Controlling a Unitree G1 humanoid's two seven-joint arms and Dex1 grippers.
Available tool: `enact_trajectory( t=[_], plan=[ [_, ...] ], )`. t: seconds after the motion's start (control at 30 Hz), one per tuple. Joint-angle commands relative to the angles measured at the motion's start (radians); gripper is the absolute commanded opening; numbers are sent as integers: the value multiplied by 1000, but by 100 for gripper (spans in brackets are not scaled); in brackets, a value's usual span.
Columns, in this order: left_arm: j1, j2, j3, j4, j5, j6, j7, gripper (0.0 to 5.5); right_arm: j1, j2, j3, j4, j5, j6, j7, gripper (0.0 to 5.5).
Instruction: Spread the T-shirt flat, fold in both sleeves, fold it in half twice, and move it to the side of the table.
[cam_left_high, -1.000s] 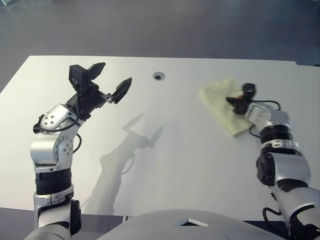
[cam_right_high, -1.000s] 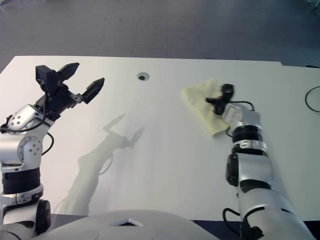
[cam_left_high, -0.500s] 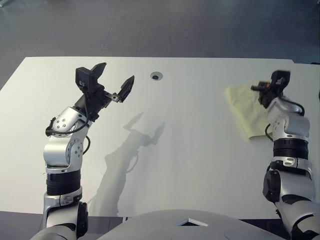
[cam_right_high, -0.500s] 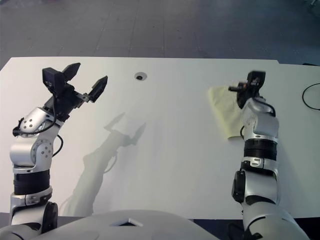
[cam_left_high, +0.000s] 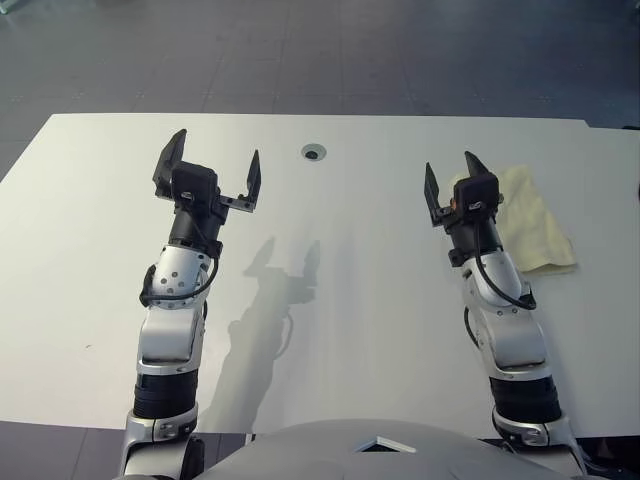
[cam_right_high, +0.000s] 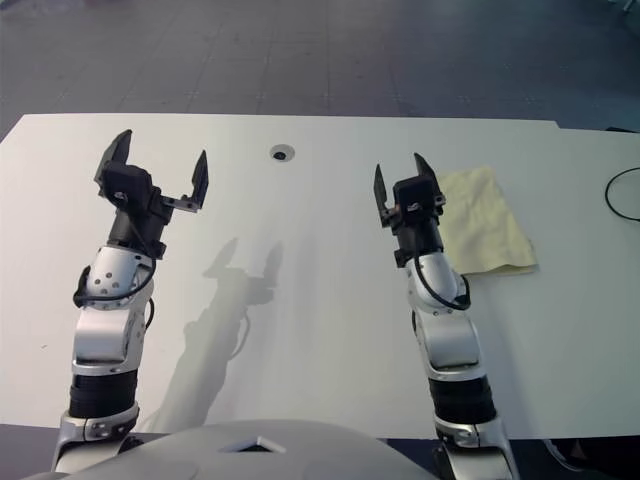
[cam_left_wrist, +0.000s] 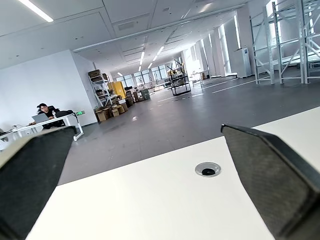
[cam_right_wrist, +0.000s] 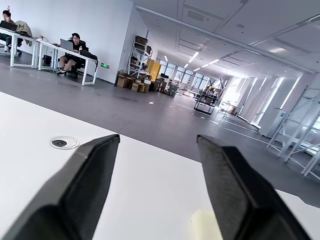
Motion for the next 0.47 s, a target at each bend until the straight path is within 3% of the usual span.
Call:
enact_trajectory(
  t=[0.03, 0.47],
  plan=[
    [0, -10, -5, 20, 14, -17, 6, 540, 26, 26, -15, 9, -24, 1, -15, 368],
    [-51, -14, 9, 88, 2, -32, -18, 540, 30, 70, -66, 63, -78, -6, -52, 539]
  ],
)
